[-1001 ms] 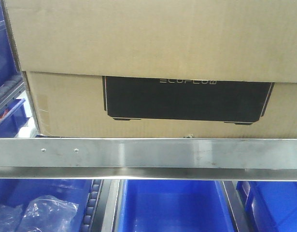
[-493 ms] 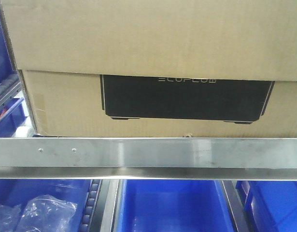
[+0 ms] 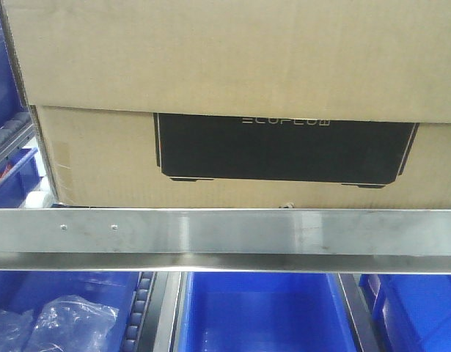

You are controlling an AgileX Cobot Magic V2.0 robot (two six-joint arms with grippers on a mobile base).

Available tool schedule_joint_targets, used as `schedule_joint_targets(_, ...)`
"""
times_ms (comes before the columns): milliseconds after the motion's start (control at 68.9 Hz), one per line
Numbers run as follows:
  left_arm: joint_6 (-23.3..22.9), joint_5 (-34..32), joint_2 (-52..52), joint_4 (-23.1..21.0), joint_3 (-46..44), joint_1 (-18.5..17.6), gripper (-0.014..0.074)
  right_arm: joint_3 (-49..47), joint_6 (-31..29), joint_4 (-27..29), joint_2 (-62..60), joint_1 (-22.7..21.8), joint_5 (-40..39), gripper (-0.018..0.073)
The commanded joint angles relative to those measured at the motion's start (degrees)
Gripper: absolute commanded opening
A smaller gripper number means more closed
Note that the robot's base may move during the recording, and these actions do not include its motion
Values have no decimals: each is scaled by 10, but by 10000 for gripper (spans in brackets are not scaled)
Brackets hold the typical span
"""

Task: Grab box from left shelf to table start

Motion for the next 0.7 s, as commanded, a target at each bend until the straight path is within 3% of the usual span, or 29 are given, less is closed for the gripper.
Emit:
schedule_joint_targets(0, 0, 5, 46, -32, -55, -4, 427, -12, -5, 0, -7, -1, -53, 57)
schedule_joint_targets(189, 74, 76, 156, -90, -156, -54, 427, -12, -5, 0, -7, -1, -53, 57)
schedule_joint_targets(421, 81, 99, 313, -85, -301, -134, 422, -12, -5, 0, -7, -1, -53, 57)
schedule_joint_targets(537, 81, 121, 389, -83, -374, -138, 422, -12, -5, 0, -7, -1, -53, 57)
schedule_joint_targets(682, 73, 148, 469, -48, -443, -138, 422, -12, -5, 0, -7, -1, -53, 57)
